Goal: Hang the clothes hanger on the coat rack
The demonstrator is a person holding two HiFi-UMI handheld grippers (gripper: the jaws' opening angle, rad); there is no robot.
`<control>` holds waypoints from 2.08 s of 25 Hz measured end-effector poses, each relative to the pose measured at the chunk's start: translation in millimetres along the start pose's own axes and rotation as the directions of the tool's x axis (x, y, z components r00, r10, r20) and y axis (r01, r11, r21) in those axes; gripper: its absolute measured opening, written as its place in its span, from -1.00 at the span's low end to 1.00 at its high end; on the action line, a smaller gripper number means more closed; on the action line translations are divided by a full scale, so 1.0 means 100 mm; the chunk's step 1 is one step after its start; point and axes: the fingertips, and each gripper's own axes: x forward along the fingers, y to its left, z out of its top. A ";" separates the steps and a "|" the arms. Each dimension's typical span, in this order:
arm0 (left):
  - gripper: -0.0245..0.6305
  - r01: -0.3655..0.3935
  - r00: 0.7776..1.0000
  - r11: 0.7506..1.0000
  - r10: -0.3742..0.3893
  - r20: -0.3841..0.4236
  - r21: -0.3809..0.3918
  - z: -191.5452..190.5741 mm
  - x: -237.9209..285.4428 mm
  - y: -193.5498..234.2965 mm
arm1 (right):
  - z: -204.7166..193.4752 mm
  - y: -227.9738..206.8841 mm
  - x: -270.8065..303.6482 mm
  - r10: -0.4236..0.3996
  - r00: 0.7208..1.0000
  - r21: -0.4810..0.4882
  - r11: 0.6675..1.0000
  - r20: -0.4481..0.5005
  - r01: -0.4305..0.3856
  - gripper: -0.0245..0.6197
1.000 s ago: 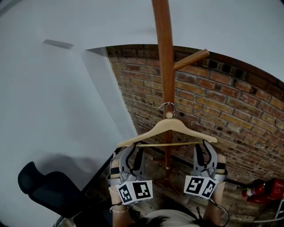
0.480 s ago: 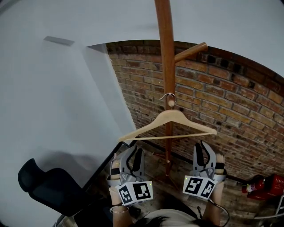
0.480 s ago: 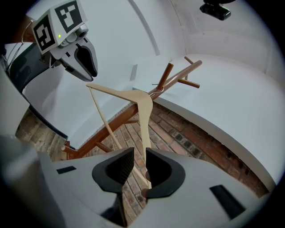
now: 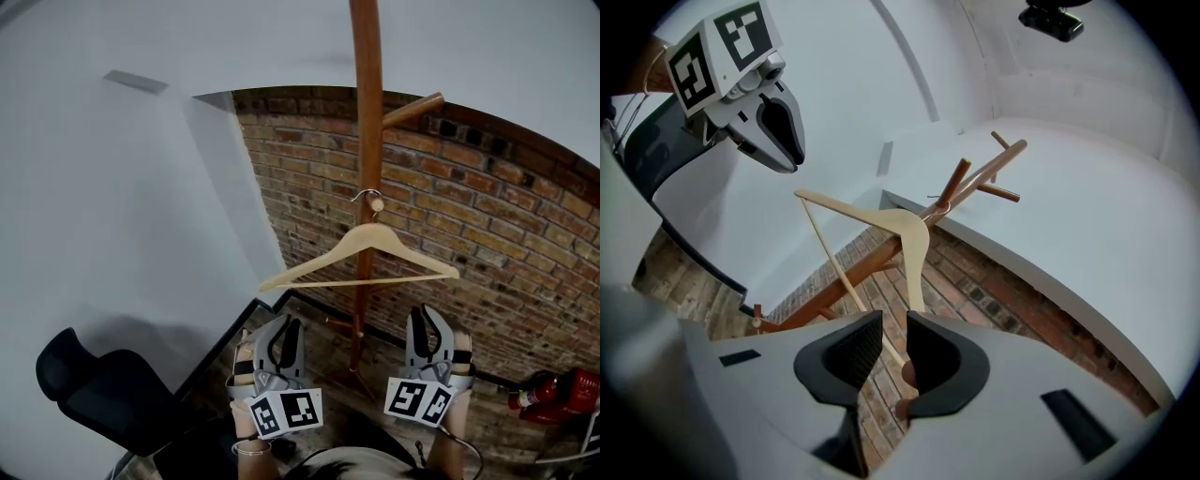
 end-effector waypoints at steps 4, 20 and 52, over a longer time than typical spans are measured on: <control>-0.73 0.002 1.000 1.000 -0.002 0.000 -0.008 -0.04 -0.11 -0.03 | 0.04 0.05 -0.12 0.000 1.000 0.000 1.000 0.001 0.000 -0.64; -0.85 0.013 1.000 0.999 -0.012 0.018 -0.045 -0.06 -0.63 -0.21 | 0.07 0.16 -0.67 -0.006 1.000 0.036 0.999 0.001 0.005 -0.73; -0.88 -0.006 1.000 0.999 0.006 0.004 -0.051 0.11 -1.24 -0.49 | 0.05 0.06 -1.37 -0.010 0.998 0.024 1.000 0.058 0.009 -0.81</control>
